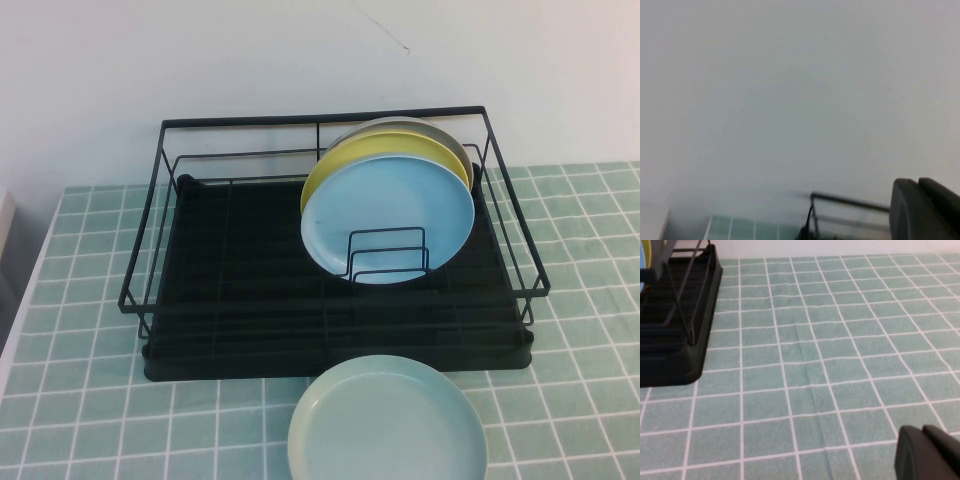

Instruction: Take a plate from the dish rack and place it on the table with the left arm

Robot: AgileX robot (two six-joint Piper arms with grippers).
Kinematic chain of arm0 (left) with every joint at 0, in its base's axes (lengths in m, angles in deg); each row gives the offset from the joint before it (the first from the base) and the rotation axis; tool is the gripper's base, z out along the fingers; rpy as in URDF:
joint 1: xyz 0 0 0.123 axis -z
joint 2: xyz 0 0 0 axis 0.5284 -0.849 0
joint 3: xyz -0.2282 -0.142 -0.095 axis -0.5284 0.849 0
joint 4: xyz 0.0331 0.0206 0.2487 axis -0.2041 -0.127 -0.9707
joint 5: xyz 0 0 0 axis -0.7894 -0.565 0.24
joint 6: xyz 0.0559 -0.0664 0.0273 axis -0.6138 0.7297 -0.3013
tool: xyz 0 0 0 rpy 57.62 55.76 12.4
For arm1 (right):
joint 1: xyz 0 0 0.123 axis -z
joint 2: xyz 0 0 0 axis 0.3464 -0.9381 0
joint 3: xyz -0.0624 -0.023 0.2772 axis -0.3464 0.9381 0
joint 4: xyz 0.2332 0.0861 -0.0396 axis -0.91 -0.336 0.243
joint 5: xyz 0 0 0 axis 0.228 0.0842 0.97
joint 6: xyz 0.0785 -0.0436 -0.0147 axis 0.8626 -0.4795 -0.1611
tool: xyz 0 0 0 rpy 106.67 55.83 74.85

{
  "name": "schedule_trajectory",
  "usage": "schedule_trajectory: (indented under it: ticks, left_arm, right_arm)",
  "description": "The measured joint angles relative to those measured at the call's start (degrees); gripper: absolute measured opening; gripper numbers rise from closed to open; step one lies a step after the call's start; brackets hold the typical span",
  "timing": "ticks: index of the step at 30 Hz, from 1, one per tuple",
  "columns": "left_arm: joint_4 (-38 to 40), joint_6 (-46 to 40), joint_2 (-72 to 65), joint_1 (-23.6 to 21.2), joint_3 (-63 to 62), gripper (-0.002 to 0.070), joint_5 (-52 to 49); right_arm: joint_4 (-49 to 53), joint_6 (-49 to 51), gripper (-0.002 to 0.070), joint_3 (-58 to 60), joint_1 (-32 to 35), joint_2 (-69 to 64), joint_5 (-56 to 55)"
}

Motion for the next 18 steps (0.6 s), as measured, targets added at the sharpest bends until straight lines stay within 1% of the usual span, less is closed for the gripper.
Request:
schedule_trajectory:
  ticks: [3, 6, 9, 12, 15, 18]
  left_arm:
    - [0.17, -5.67, -6.21, 1.08, 0.0, -0.0003, -3.89]
    - [1.81, -11.07, -13.28, 3.21, 0.0, -0.0003, -9.05]
    - [5.81, -17.62, -20.25, 6.52, 0.0, -0.0003, -12.26]
    - [10.39, -25.97, -25.53, 11.02, -0.14, -0.0003, -13.04]
    - [12.06, -32.18, -30.58, 14.99, -2.51, -0.0003, -14.09]
    - [12.42, -35.66, -35.8, 17.88, -7.52, -0.0003, -15.81]
  right_arm:
    - [0.0, 0.0, -0.0002, 0.0, 0.0, 0.0, 0.0]
    - [0.0, 0.0, -0.0002, 0.0, 0.0, 0.0, 0.0]
    - [0.0, 0.0, -0.0002, 0.0, 0.0, 0.0, 0.0]
    - [0.0, 0.0, -0.0002, 0.0, 0.0, 0.0, 0.0]
    - [0.0, 0.0, -0.0002, 0.0, 0.0, 0.0, 0.0]
    - [0.0, 0.0, -0.0002, 0.0, 0.0, 0.0, 0.0]
